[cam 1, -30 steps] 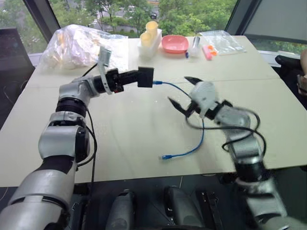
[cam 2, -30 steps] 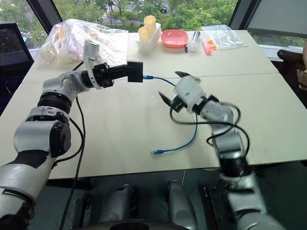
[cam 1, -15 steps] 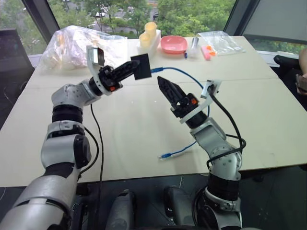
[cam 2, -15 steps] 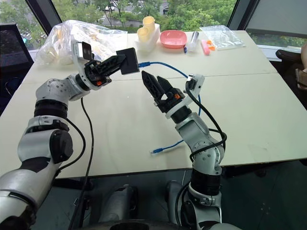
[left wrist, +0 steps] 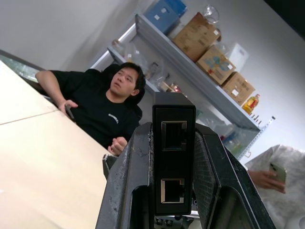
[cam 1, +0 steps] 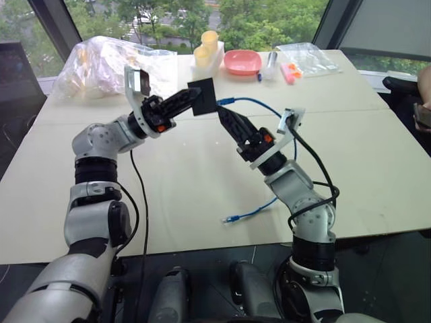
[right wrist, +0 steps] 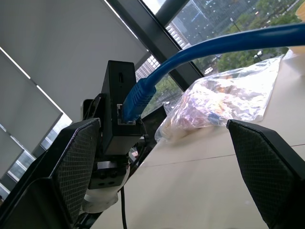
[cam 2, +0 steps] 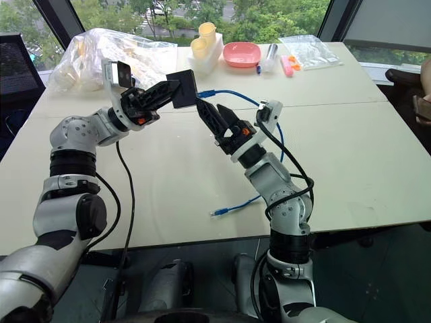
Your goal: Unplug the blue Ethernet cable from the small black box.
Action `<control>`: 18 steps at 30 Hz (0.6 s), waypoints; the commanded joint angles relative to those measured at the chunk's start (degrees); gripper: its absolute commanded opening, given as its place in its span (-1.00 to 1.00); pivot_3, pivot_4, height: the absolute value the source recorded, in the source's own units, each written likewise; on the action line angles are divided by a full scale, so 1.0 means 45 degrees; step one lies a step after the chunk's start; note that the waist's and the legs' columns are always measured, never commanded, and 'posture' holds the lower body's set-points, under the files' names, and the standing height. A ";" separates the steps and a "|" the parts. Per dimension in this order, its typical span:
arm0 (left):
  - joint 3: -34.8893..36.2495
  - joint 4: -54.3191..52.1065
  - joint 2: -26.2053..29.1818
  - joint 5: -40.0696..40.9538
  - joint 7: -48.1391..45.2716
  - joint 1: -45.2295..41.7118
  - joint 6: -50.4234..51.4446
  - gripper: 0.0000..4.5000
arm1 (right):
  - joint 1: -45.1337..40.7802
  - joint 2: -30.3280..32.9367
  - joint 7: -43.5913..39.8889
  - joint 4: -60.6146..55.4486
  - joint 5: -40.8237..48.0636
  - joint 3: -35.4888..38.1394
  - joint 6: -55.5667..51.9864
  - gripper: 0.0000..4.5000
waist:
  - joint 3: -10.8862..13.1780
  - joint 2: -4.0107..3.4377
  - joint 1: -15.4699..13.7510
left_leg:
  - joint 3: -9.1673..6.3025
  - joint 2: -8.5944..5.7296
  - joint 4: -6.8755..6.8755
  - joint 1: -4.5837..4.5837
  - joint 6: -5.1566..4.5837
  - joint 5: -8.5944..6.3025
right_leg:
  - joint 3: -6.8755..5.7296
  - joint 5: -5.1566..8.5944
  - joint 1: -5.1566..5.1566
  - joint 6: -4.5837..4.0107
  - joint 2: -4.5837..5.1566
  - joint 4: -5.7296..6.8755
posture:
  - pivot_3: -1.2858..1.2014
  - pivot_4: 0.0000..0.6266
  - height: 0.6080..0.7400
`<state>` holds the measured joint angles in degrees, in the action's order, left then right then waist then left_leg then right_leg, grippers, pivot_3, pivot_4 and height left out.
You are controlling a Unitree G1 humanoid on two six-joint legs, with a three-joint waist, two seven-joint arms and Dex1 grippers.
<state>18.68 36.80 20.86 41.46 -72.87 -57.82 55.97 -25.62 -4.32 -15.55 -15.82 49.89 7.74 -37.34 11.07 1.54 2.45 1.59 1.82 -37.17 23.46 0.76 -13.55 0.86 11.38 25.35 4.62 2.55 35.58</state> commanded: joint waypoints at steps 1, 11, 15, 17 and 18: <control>-0.0026 -0.0699 -0.0018 0.0468 0.0071 0.0002 0.0118 -0.78 | -0.0287 -0.0135 -0.0148 -0.0231 0.0326 -0.0148 0.0313 0.97 | 0.0000 0.0000 -0.0002 | 0.0000 0.0000 0.0000 0.0000 0.0000 0.0000 | 0.0000 0.0000 0.0000 0.0000 0.0001 0.0000 | 0.03 -0.52 1.00; -0.0153 -0.0932 -0.0097 0.0605 0.0154 0.0112 0.0137 -0.78 | -0.0369 -0.0282 -0.0084 0.0012 0.0470 -0.0207 0.0590 0.74 | 0.0000 0.0000 -0.0008 | 0.0000 -0.0001 0.0000 0.0000 0.0000 0.0000 | -0.0001 0.0000 -0.0002 0.0000 0.0002 -0.0005 | 0.03 -0.52 1.00; -0.0197 -0.0953 -0.0079 0.0679 0.0207 0.0136 0.0118 -0.78 | -0.0378 -0.0298 -0.0165 0.0035 0.0561 -0.0219 0.0636 -0.04 | 0.0000 0.0000 0.0007 | 0.0000 -0.0001 0.0001 0.0000 0.0000 0.0000 | 0.0000 0.0000 -0.0002 0.0000 0.0002 -0.0005 | 0.03 -0.52 1.00; -0.0196 -0.0976 -0.0078 0.0716 0.0258 0.0154 0.0123 -0.78 | -0.0382 -0.0343 -0.0218 0.0032 0.0709 -0.0206 0.0679 -0.47 | 0.0000 0.0000 0.0006 | -0.0001 0.0000 0.0002 0.0000 0.0000 0.0000 | -0.0001 0.0000 0.0000 -0.0001 0.0000 -0.0005 | 0.03 -0.52 1.00; -0.0196 -0.0985 -0.0076 0.0729 0.0282 0.0165 0.0122 -0.78 | -0.0377 -0.0380 -0.0233 0.0007 0.0812 -0.0191 0.0716 -0.73 | 0.0000 0.0000 0.0005 | -0.0002 0.0000 0.0003 0.0000 0.0000 0.0000 | -0.0001 0.0000 0.0000 -0.0001 0.0000 -0.0005 | 0.03 -0.52 1.00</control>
<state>17.72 34.86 20.37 43.27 -70.85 -56.51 57.00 -26.54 -5.67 -17.18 -14.64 53.15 6.76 -34.94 11.07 1.54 2.47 1.59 1.82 -37.15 23.46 0.76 -13.55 0.86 11.38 25.36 4.62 2.55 35.55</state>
